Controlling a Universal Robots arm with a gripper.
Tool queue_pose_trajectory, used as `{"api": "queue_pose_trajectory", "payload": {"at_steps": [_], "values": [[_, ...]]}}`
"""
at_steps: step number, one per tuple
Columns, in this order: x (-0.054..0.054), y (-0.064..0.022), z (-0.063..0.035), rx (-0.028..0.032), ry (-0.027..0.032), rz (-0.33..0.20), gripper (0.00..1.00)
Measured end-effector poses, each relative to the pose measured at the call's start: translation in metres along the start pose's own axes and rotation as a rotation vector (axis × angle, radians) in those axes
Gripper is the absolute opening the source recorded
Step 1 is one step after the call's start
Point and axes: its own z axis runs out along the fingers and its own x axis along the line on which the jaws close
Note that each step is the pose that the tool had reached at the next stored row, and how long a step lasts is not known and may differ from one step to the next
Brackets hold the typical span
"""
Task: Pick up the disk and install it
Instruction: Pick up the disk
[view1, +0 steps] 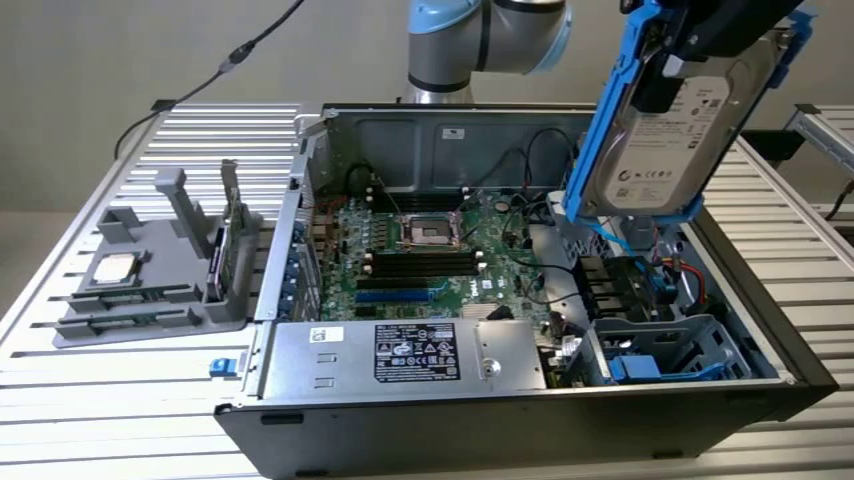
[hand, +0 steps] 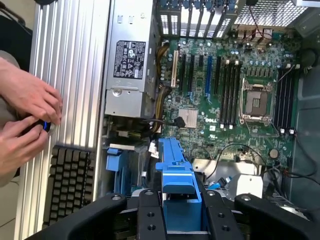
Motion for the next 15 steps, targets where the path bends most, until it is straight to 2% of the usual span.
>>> {"api": "queue_pose_trajectory", "payload": {"at_steps": [15], "values": [[0.041,-0.007,0.0026,0.0,0.0001,0.0,0.33]]}}
